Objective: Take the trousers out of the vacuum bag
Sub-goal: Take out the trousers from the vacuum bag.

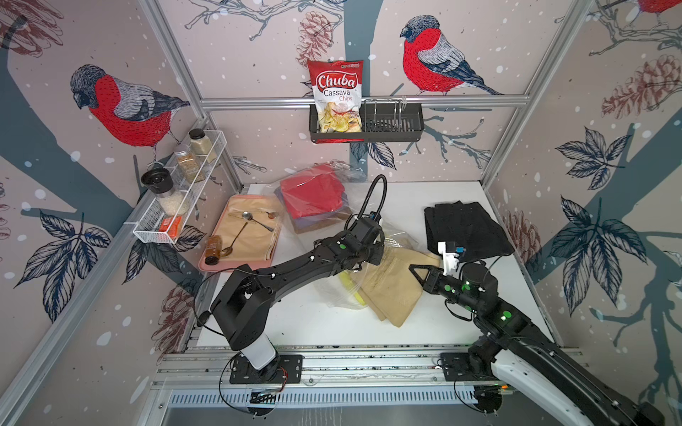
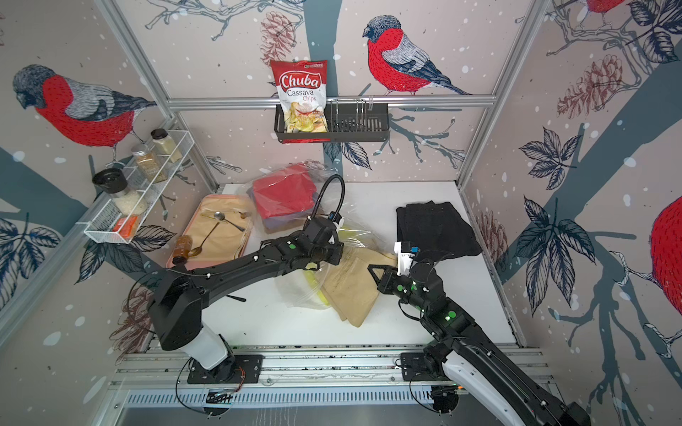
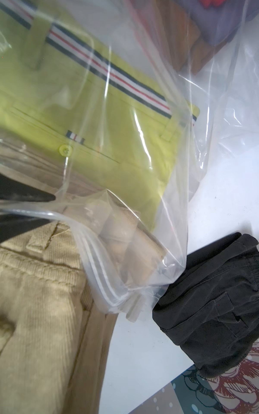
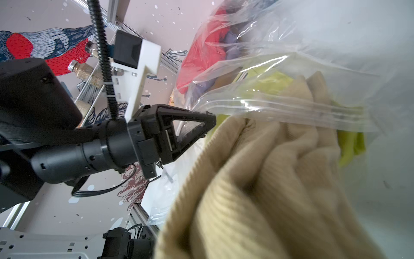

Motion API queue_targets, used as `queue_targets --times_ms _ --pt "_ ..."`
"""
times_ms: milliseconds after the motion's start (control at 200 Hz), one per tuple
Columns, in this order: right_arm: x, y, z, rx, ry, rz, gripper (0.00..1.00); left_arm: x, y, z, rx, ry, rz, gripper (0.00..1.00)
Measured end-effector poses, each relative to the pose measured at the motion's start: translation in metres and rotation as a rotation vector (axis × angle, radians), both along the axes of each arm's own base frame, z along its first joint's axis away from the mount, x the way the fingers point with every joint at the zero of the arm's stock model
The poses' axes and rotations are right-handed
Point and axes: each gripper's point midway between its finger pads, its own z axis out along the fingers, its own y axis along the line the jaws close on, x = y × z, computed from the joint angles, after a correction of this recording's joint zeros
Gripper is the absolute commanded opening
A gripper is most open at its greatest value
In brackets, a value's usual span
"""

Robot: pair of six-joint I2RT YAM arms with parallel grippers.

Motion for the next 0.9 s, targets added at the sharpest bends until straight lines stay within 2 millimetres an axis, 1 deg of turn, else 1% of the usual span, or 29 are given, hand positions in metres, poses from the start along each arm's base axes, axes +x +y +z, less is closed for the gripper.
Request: queue_targets --times_ms 120,175,220,270,400,445,550,690,735,840,875,900 --pt "-0.002 -0.001 0.009 -0.005 0.006 0.0 0.0 -0.001 -0.001 0.0 -0.01 0.009 -0.003 0.39" --pt "-0.003 -0.002 0.014 -0.005 0.005 0.0 0.0 -0.002 -0.001 0.002 -0.013 0.008 -0.004 0.48" --pt "-0.003 -0.002 0.02 -0.003 -0.002 0.002 0.0 -0.002 -0.001 0.003 -0.015 0.007 -0.004 0.53" --pt "-0.005 -0.003 0.029 -0.001 -0.007 0.002 0.0 -0.001 -0.001 0.003 -0.022 0.011 0.002 0.62" --pt "-0.009 -0.006 0.056 0.01 -0.037 0.004 0.0 -0.001 -0.002 0.009 -0.049 0.018 -0.002 0.91" --pt "-0.01 -0.008 0.065 0.011 -0.052 0.001 0.0 0.001 -0.001 0.015 -0.066 0.011 0.003 0.98" --pt "-0.011 -0.015 0.084 0.009 -0.075 -0.022 0.0 0.001 -0.001 0.032 -0.122 0.002 0.008 0.98" --pt "-0.011 -0.024 0.099 0.001 -0.085 -0.065 0.0 -0.003 0.007 0.062 -0.197 -0.042 0.017 0.96" --pt "-0.01 -0.027 0.103 -0.005 -0.084 -0.081 0.0 -0.008 0.009 0.071 -0.226 -0.056 0.004 0.89" --pt "-0.003 -0.034 0.111 -0.02 -0.082 -0.127 0.0 -0.024 0.015 0.087 -0.277 -0.092 -0.043 0.63" --pt "0.0 -0.035 0.114 -0.023 -0.083 -0.142 0.0 -0.031 0.017 0.09 -0.295 -0.097 -0.06 0.59" --pt "0.002 -0.037 0.116 -0.025 -0.084 -0.154 0.0 -0.035 0.019 0.092 -0.302 -0.103 -0.072 0.55"
